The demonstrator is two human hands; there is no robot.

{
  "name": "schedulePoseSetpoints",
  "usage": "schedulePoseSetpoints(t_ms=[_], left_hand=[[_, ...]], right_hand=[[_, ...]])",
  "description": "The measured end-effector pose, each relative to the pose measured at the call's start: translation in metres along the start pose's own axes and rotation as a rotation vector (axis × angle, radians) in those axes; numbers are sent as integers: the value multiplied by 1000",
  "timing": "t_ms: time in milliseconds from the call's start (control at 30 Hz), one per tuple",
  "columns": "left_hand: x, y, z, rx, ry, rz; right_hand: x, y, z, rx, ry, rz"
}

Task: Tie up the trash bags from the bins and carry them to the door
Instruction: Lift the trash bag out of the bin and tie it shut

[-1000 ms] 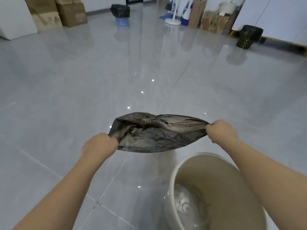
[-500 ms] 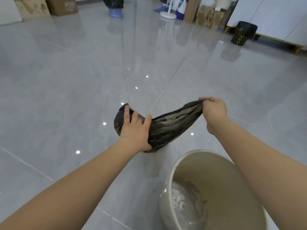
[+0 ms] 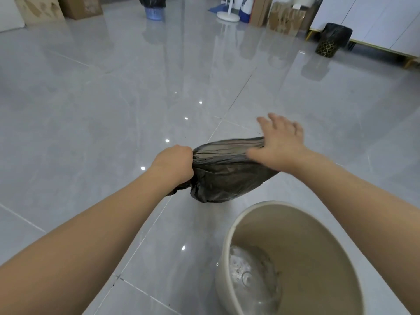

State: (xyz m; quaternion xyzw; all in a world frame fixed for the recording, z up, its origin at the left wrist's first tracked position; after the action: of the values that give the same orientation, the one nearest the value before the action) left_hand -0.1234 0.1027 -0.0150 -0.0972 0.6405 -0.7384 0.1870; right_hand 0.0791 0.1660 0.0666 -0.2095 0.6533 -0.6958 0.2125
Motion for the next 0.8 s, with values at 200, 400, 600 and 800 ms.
schedulePoseSetpoints(t_ms=[200, 400, 600, 800], left_hand=[[-2, -29, 21, -205, 40, 4], [1, -78, 62, -544, 65, -172], [-15, 2, 58, 178, 15, -386], [-5, 46, 49, 533, 1, -404]], right_hand=[[9, 55, -2, 298, -210, 439], [-17, 27, -14, 157, -100, 350], [-36, 44, 0, 466, 57, 392], [-33, 93, 47, 1085, 242, 155]])
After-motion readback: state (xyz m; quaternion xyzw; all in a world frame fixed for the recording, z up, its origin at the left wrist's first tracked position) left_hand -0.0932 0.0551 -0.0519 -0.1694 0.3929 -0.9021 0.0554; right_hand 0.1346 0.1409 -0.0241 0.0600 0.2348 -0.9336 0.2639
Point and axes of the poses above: each hand's wrist, its own z-axis away from the middle knuckle, its own y-axis out of the palm, x = y × z, the point moved 9 cm from there along -z, towards the middle knuckle, and after that the axes turned 15 degrees about -y, right-handed, at the moved point
